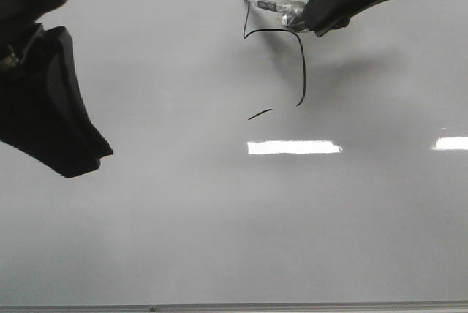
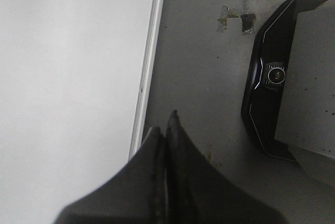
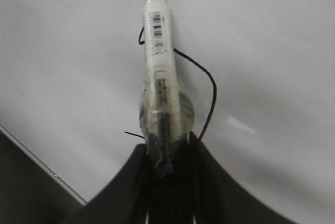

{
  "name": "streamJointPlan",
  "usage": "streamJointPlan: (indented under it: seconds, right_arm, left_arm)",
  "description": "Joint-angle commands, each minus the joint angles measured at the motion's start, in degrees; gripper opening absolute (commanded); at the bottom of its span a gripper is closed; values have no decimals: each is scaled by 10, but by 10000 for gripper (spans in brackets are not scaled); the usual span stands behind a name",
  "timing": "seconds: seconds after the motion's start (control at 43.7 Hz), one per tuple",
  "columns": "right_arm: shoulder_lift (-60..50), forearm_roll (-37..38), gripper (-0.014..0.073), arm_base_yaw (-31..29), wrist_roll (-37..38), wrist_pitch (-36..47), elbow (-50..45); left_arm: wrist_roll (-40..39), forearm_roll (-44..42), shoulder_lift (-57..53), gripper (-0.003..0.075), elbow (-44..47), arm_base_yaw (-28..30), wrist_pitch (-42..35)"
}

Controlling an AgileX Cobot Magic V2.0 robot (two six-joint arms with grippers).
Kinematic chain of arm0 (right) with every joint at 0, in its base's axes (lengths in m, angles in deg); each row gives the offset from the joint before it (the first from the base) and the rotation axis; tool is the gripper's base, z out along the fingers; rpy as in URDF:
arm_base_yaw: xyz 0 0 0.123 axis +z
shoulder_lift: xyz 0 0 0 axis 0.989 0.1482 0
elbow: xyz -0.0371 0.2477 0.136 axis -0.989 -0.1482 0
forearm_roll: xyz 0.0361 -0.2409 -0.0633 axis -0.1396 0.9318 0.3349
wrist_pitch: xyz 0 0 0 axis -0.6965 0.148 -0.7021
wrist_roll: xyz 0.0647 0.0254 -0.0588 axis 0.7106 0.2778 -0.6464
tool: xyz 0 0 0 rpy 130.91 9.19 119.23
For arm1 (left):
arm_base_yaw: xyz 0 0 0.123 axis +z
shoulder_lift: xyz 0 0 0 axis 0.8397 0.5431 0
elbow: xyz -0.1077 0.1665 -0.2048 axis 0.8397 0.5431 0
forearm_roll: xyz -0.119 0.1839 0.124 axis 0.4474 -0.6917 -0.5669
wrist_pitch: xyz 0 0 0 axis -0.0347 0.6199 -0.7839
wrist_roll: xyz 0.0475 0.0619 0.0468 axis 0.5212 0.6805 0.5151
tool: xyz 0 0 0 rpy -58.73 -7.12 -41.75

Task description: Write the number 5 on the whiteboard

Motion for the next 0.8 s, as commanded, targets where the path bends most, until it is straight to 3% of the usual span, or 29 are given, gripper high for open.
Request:
streamJointPlan:
  seconds: [0.0,0.412,0.527,0.664,0.779]
  right_arm:
    - [-18,-8,-63,-3,0,36,20]
    - [-76,20,-63,-118,5,-33,8]
    - [-106,23,-63,-88,-43,-73,8]
    - [-128,87,-63,-44,-80,-128,8]
    - [-129,142,-63,3,-115,-169,8]
  left_arm:
    - [-5,8,-15,-20,-18,-2,-16]
    - [-5,8,-15,-20,-18,-2,-16]
    - [-5,8,-15,-20,-18,-2,-16]
    - [-5,5,-15,-2,-38,-2,14]
    - [-5,10,-15,117,-80,-2,60]
